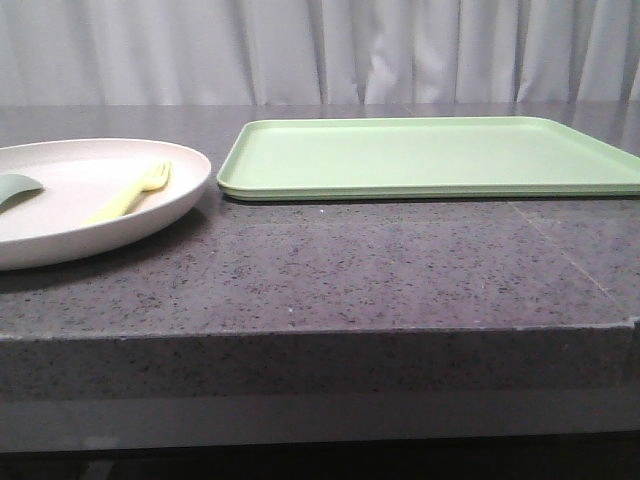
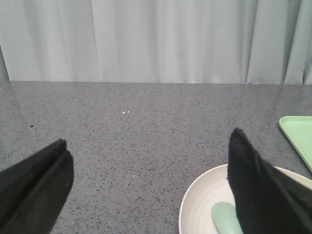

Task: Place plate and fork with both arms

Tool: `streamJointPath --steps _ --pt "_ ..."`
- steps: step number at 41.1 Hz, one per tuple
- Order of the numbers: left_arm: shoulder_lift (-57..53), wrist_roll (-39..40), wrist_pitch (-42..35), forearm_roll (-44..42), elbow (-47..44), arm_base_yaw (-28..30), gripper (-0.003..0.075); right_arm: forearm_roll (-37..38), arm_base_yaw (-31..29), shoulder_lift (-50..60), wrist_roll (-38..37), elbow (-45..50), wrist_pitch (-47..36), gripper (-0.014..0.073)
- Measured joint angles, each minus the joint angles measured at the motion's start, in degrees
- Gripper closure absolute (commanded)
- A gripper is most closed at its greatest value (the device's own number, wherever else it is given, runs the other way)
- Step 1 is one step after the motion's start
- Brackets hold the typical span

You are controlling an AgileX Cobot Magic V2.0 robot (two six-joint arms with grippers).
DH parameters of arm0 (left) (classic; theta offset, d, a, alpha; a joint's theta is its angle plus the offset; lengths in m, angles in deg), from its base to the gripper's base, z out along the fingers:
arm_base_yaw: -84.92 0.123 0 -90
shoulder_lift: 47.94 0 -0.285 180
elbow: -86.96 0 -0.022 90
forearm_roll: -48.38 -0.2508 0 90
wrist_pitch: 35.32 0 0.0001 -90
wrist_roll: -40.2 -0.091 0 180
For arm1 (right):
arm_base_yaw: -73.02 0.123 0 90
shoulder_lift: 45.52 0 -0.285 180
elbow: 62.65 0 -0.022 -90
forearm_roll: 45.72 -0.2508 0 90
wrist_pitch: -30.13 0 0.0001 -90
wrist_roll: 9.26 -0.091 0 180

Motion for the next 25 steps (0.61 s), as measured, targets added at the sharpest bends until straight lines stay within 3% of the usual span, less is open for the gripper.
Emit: streamJointPath --steps 15,25 --pt "5.4 0.0 1.3 4.7 1.8 0.0 0.0124 0.0 0.0 0.0 0.0 0.0 0.0 -0.0031" --pt "21.7 0.0 17.9 8.1 14.9 0.0 0.0124 0.0 0.0 0.0 0.0 0.0 0.0 -0.0031"
